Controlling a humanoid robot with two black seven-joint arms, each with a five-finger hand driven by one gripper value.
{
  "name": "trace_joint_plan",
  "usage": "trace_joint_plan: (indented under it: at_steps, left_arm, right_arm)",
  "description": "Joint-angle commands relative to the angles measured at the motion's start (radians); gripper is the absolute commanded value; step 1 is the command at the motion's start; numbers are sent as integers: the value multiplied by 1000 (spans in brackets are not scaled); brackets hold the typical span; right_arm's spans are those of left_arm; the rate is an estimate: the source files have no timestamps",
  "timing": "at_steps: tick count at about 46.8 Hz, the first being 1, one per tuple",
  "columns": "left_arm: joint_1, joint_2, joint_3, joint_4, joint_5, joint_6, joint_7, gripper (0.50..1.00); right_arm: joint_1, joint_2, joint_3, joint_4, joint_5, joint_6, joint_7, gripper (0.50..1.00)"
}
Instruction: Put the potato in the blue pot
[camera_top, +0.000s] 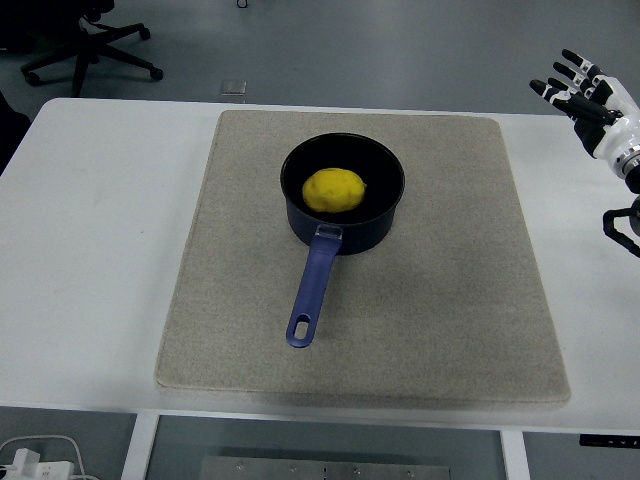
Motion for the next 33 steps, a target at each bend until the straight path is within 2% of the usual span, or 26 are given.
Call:
trace_joint_plan:
  at_steps: [1, 33]
  left_arm:
    - [0, 0, 0, 0, 0, 0, -1, 994]
    - [0, 0, 0, 0, 0, 0, 0, 994]
  right_arm:
    - [-1, 0, 0, 0, 0, 0, 0, 932]
    - [0, 2, 0, 1, 0, 2, 0, 932]
